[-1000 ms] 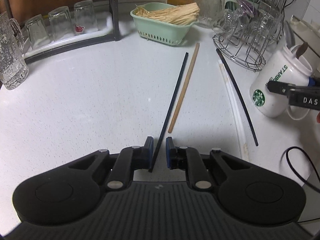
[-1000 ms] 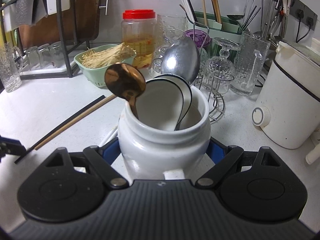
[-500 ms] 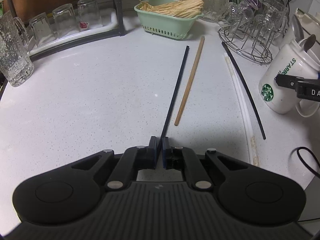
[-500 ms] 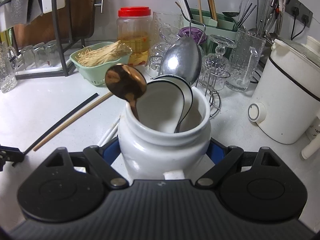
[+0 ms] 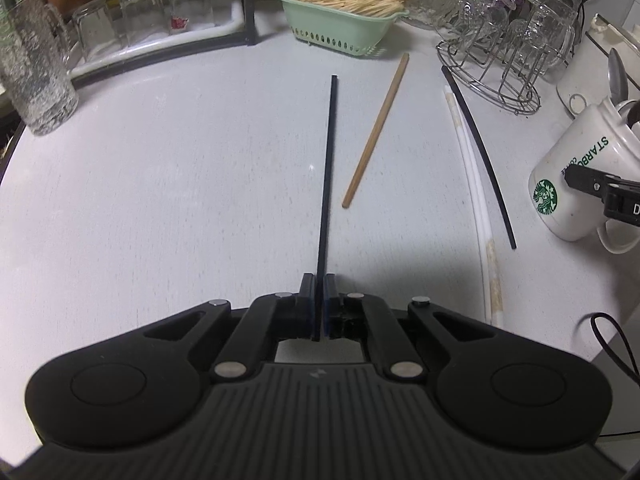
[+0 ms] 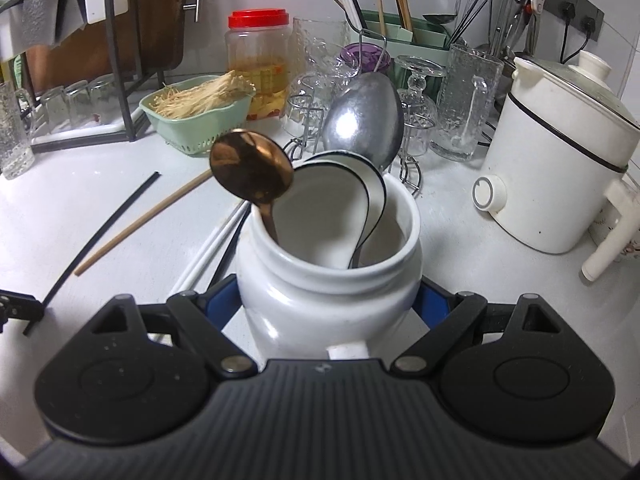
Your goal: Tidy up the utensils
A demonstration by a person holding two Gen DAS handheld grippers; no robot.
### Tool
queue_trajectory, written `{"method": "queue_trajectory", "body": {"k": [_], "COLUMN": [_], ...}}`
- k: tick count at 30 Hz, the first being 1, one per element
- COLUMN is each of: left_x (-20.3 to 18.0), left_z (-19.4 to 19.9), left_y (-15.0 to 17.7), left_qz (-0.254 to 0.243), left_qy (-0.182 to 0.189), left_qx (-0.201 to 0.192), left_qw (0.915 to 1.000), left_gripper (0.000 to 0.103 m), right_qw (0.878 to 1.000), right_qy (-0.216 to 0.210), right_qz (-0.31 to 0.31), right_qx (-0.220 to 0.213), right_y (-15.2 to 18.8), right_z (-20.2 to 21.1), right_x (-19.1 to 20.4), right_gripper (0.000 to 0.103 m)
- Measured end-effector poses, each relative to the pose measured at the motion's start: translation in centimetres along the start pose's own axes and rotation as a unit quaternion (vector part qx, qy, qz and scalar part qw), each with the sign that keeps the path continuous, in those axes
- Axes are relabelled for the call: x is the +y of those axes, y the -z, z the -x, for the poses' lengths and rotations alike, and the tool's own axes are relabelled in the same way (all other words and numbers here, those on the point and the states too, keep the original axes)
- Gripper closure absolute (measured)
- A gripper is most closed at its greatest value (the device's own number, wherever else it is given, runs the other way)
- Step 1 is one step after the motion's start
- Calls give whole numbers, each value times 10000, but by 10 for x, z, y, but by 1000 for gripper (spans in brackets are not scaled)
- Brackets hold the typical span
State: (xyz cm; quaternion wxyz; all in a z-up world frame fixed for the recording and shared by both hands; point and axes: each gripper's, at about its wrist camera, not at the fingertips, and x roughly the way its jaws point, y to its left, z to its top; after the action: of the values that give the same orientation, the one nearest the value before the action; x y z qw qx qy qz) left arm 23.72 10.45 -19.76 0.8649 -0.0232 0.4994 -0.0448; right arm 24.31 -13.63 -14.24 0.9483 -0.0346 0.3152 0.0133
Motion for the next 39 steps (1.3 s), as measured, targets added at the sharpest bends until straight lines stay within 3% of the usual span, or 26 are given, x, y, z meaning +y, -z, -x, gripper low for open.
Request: {"method": "queue_trajectory", "body": {"k": [9, 20, 30, 35, 39], "left_x": [-12, -17, -18, -20, -14], "left_z": [20, 55, 69, 68, 69], "left_y": [24, 60, 99, 112, 110], "left_qz": [411, 789, 1188, 1291, 1378], "left_qy": [-127, -182, 321, 388, 235], "left_qx": [78, 36, 464, 563, 539], "left_qw": [9990, 9967, 9913, 9893, 9887], "left_gripper": [99, 99, 99, 99, 98], "right_qw": [9996, 9989, 9986, 9984, 9982], "right_qy": [-209, -342, -392, -435, -457], "right_qz": [178, 265, 230, 241, 255], "right_qx": [54, -172, -266, -282, -279], "right_y": [5, 13, 16, 16, 16], "right_z": [8, 12, 12, 13, 14], "right_x": [-3, -4, -6, -7, -7], "right_gripper": [11, 11, 12, 12, 12]}}
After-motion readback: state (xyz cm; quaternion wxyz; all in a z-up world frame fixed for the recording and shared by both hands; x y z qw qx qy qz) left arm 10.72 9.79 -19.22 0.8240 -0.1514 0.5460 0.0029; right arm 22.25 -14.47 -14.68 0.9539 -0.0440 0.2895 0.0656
